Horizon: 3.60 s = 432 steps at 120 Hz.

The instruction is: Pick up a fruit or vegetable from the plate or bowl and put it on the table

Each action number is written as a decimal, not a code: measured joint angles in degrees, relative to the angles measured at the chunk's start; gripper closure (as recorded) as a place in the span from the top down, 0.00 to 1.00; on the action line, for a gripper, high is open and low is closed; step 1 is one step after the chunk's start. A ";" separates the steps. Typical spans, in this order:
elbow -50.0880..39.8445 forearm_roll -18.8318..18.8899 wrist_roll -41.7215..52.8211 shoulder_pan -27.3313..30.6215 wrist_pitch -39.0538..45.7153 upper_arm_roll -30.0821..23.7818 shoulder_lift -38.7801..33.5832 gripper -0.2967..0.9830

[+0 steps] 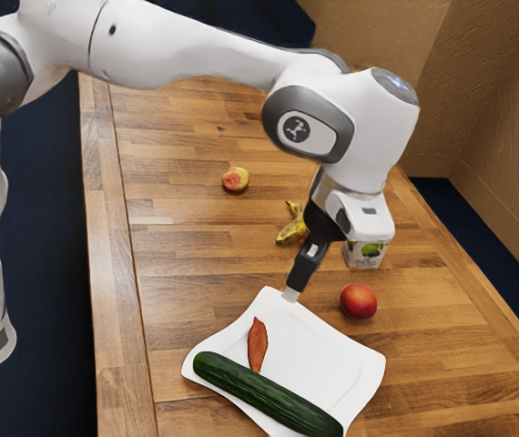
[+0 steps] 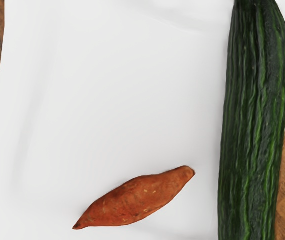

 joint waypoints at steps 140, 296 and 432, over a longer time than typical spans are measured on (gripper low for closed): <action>-2.16 2.84 -16.29 -6.42 4.31 -6.46 6.99 0.77; -10.40 2.62 -20.48 -9.59 9.67 -2.61 5.66 0.77; -13.24 2.98 -17.56 -9.58 15.71 -1.64 7.28 0.77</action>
